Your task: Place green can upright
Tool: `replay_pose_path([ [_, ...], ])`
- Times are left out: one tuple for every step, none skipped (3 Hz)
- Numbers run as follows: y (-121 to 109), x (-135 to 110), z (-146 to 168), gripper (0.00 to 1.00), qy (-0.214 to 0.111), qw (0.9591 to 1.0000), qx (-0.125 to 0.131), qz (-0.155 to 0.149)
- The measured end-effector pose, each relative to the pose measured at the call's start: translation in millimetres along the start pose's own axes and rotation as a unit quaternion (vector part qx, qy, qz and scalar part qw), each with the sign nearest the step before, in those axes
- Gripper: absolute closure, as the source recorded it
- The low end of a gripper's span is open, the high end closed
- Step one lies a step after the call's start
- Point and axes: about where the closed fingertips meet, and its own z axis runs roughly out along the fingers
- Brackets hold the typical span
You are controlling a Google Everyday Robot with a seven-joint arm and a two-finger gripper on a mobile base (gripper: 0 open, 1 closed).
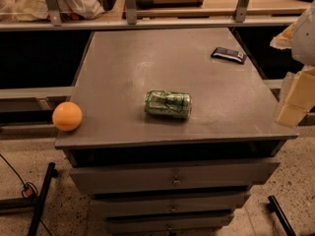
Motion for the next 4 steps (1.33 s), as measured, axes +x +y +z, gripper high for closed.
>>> replay_pose_path([
  [0, -2, -1, 0.0, -0.001, 1.0, 0.003, -0.002],
  [-9, -32, 3, 0.0, 0.004, 0.9996, 0.004, -0.029],
  [-20, -80, 15, 0.0, 0.013, 0.9977, -0.001, -0.066],
  [-28, -126, 30, 0.0, 0.024, 0.9953, -0.007, -0.094],
])
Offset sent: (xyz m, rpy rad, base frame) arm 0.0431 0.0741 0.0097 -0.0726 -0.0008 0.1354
